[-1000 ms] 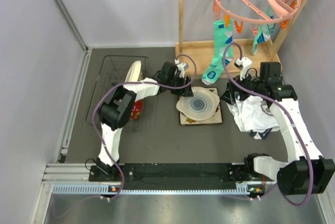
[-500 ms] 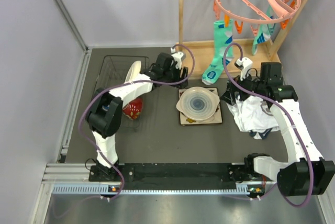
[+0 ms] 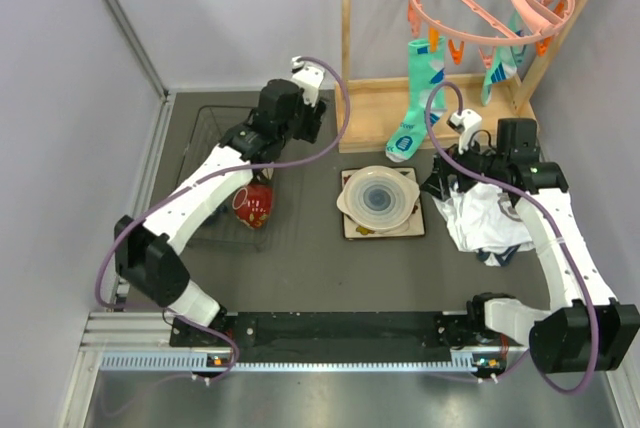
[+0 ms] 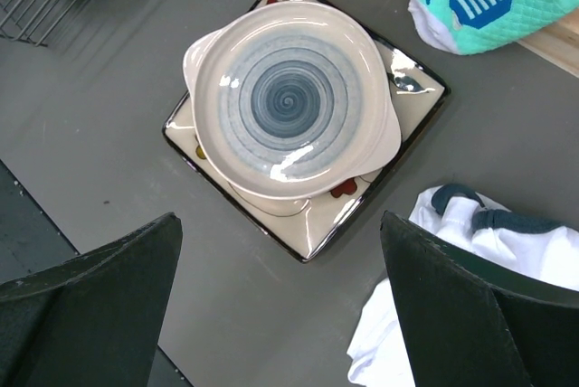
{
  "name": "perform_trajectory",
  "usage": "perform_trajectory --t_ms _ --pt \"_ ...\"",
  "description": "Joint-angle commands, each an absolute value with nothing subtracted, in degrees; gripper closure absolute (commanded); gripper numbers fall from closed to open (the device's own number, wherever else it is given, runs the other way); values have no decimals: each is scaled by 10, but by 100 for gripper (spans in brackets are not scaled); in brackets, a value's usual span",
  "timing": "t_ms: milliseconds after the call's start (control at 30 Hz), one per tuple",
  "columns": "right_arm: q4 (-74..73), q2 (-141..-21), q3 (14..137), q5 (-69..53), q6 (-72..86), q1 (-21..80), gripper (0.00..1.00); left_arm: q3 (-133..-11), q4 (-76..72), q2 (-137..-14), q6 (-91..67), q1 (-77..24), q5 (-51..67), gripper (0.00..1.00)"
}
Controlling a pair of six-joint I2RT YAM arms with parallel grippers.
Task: Unload the mixed dishes from the dish rack
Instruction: Pick up the plate from the dish rack.
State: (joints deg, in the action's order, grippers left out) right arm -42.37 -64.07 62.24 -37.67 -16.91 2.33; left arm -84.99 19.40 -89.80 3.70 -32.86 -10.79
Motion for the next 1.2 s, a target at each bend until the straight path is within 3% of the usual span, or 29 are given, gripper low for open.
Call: perform_trajectory --t_ms 0,633,1167 --pt "-395 -649 614 -395 -178 17 10 -816 186 -849 96 -325 -241 30" --pt "-359 -657 585 -425 -174 17 10 -715 133 -831 152 -284 -326 29" --pt "-362 -660 581 -426 -177 17 9 -709 136 -841 122 -257 -265 29"
